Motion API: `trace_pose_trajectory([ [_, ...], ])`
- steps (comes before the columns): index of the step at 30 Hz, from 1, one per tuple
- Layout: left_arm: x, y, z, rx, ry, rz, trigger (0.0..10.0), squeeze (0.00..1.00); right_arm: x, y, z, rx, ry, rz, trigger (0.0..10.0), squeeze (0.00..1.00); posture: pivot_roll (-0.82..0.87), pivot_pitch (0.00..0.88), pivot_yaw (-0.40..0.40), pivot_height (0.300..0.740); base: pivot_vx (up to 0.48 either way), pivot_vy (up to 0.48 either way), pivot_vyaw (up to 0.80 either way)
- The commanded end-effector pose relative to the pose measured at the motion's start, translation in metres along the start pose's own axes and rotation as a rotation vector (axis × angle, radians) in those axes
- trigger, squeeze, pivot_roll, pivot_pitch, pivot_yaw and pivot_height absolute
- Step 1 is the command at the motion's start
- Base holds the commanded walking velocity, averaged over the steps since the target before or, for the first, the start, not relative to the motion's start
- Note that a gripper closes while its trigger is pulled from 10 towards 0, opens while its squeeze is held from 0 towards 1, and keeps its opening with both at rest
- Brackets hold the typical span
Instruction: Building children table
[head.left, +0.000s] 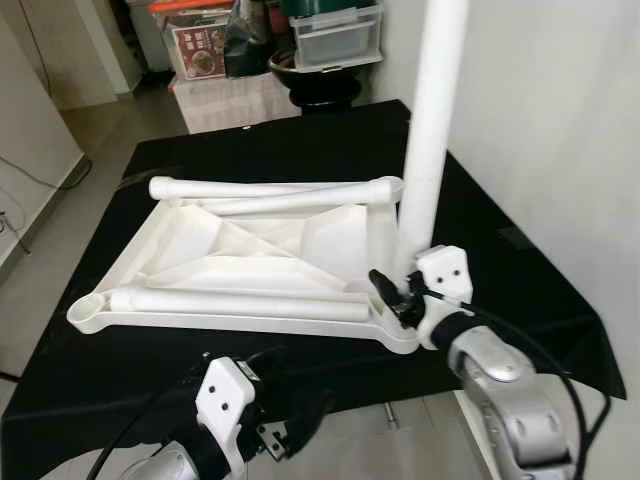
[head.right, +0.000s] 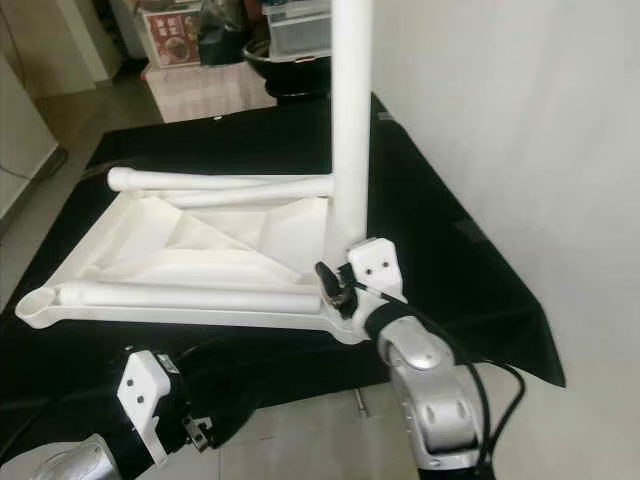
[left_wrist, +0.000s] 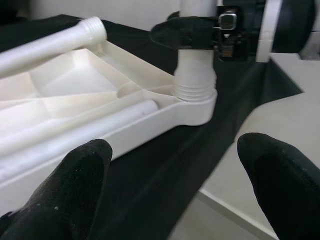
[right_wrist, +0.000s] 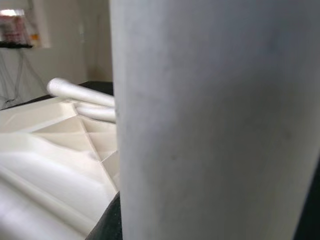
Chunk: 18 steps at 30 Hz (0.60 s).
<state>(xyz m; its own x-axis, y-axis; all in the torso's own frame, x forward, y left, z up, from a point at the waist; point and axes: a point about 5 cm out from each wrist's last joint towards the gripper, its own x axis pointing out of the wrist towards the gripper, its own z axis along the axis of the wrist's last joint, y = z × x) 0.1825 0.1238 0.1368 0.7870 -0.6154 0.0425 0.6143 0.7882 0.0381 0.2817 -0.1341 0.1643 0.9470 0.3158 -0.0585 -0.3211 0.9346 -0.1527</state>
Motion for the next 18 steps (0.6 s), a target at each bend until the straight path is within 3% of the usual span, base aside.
trace_pose_trajectory([
  [1,-0.002,0.006,-0.003,0.025,0.018,0.049,10.0,0.00,0.001,0.008,-0.020,0.005,0.112,-0.010,0.0,0.00,-0.01,0.088,0.085,0.740,0.000,0.000,0.00],
  [4,-0.002,0.008,-0.003,0.032,0.020,0.055,10.0,0.00,0.001,0.015,-0.020,0.018,0.116,-0.004,0.0,0.00,-0.01,0.086,0.090,0.740,0.000,0.000,0.00],
  [5,-0.001,0.009,-0.004,0.035,0.023,0.053,10.0,0.00,0.002,0.020,-0.017,0.027,0.093,0.041,10.0,0.00,-0.02,0.078,0.088,0.740,0.000,0.000,0.00],
  [7,0.000,0.009,-0.004,0.035,0.025,0.048,10.0,0.00,0.002,0.025,-0.015,0.032,0.076,0.092,10.0,0.00,-0.02,0.078,0.088,0.740,0.000,0.000,0.00],
  [8,0.001,0.009,-0.005,0.035,0.026,0.046,10.0,0.00,0.004,0.027,-0.012,0.041,0.053,0.149,10.0,1.00,-0.02,0.075,0.087,0.740,0.000,0.000,0.00],
  [13,0.002,0.009,-0.006,0.040,0.029,0.050,10.0,0.00,0.013,0.020,0.001,0.082,-0.020,0.308,10.0,1.00,-0.02,0.070,0.087,0.740,0.000,0.000,0.00],
  [18,0.004,0.009,-0.006,0.045,0.029,0.053,10.0,0.00,0.020,0.010,0.004,0.052,-0.015,0.456,10.0,0.96,-0.01,0.063,0.082,0.740,0.000,0.000,0.00],
])
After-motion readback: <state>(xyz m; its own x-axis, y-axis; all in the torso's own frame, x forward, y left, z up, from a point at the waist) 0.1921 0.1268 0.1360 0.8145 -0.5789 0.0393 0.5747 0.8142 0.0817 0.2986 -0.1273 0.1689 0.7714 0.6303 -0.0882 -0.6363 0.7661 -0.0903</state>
